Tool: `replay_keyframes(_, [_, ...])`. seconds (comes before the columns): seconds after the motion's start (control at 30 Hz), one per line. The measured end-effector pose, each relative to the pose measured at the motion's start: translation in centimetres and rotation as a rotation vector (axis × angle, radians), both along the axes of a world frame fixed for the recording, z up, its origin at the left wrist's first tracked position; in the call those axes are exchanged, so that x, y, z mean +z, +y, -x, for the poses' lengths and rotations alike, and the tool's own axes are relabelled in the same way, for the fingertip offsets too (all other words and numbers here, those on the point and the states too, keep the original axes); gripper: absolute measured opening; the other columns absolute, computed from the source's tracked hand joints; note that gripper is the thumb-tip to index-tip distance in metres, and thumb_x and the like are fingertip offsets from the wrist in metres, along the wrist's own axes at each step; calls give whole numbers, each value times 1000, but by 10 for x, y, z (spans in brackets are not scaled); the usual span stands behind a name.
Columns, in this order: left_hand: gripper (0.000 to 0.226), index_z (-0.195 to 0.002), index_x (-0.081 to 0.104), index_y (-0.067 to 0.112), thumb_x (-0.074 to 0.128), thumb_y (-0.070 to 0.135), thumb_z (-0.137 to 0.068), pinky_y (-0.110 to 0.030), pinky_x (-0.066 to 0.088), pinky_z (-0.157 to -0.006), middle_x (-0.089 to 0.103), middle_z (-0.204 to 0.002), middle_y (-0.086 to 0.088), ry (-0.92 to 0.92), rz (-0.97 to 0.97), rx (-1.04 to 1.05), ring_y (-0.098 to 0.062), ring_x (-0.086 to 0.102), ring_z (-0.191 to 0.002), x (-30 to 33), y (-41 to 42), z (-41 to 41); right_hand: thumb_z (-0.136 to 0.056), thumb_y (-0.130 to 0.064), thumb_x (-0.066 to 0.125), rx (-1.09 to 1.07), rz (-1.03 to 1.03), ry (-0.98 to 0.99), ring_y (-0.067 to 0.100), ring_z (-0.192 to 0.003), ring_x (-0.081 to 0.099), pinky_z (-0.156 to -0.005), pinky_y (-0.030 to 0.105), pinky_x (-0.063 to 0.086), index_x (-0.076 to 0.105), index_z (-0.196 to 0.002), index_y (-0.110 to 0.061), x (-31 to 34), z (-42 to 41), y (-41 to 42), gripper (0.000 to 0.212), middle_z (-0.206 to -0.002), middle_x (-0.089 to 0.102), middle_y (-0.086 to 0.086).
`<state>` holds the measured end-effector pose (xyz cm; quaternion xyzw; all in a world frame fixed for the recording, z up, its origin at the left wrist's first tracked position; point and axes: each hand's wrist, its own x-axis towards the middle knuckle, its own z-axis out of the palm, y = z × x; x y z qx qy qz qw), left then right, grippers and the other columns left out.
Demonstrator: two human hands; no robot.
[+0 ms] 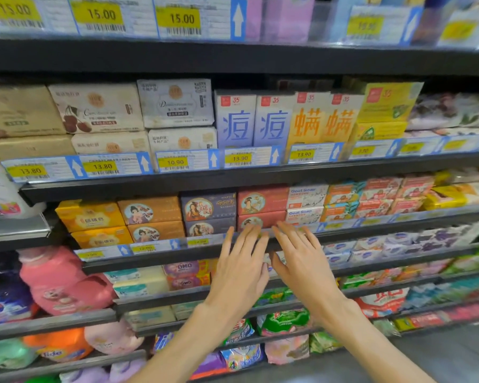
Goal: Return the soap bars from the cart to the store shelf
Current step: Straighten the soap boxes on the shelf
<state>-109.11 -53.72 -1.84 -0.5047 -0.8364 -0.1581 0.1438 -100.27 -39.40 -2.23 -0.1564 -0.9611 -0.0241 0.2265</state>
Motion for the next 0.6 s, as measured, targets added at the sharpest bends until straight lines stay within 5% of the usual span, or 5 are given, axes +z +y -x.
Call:
replay_keyframes(0.1, [64, -150, 34, 18, 49, 31, -89, -53, 18, -120, 32, -158, -5, -12, 44, 1, -22, 24, -149, -3, 10, -1, -87, -33, 63, 8, -5, 17, 19, -136, 46, -116, 43, 28, 53, -137, -13, -4, 3, 7, 55, -145, 52, 5])
replay_keyframes(0.6, [57, -146, 39, 27, 48, 34, -91, -55, 13, -121, 36, -155, 7, -27, 44, 240, -10, 29, -146, -4, 28, -12, -92, -36, 51, 237, 55, 22, 21, -142, 39, -120, 39, 25, 48, -141, -10, -17, 5, 37, 56, -151, 44, 9])
